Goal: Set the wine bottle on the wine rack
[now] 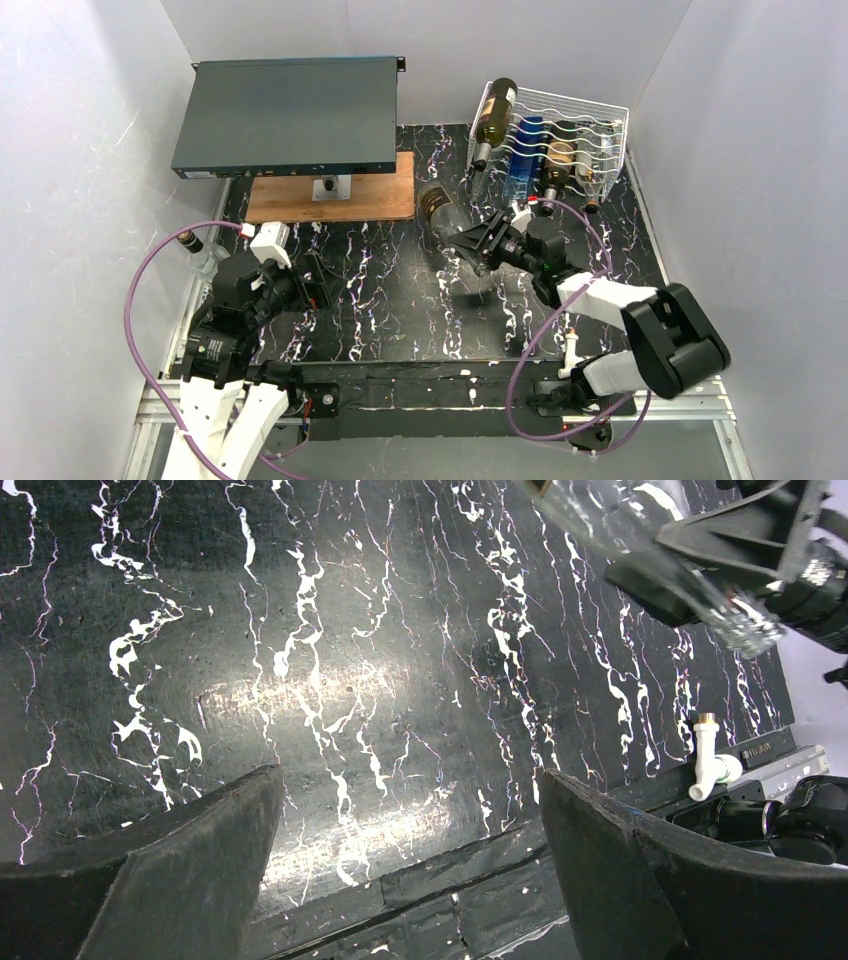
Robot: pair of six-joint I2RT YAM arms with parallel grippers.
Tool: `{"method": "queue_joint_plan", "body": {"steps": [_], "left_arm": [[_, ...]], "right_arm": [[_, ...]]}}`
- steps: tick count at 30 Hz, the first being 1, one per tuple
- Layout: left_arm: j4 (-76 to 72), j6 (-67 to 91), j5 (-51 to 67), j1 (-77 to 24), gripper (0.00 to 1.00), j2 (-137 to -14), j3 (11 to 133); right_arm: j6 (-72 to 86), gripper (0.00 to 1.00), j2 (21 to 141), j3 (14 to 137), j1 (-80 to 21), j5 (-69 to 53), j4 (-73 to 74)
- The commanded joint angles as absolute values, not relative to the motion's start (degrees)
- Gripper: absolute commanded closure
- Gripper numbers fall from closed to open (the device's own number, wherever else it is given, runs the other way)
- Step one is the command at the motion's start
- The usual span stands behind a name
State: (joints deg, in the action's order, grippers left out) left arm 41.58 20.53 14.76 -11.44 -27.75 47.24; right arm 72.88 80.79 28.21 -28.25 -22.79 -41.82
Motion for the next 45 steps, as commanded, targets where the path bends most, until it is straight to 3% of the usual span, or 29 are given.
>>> {"method": "queue_joint_plan", "body": {"steps": [1,11,22,45], "left_arm": [[41.31,19.95,14.94,-11.52,0.01,-27.45,46.93],[41.31,19.78,15.61,-11.52,0.01,-27.85,47.01],[41.35,19.86,15.25,-11.52,0.01,-27.17,46.89],[41.31,19.91,14.85,-11.51,0.01,-26.83,46.85]], "right_arm": [[68.62,0.99,69.27,29.93,-26.98,-21.24,-48.58],[73.38,0.99,55.57,28.88,-19.8,-19.6,-39.58],[74.91,0.99,58.24,38.55,-16.18,-27.09,-38.62],[75.85,0.99,71.3,52.52,-4.96,-25.93,-46.41]]}}
